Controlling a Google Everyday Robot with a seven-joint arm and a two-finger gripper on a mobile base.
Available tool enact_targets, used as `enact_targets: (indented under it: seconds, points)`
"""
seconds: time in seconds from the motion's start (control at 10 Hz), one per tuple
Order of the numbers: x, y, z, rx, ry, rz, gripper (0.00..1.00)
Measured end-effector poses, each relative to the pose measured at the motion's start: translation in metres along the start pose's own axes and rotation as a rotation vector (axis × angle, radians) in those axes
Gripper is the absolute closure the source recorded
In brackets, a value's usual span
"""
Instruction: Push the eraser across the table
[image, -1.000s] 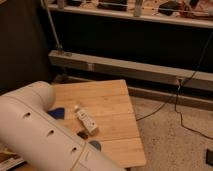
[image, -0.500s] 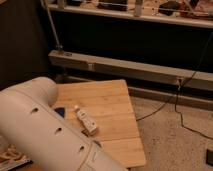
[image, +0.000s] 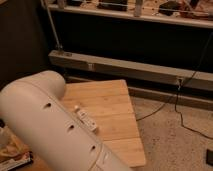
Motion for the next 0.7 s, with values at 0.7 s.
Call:
enact_targets:
  seconds: [0.7]
  points:
    - [-0.011, 0.004, 0.019, -0.073, -0.090, 0.057, 1.00]
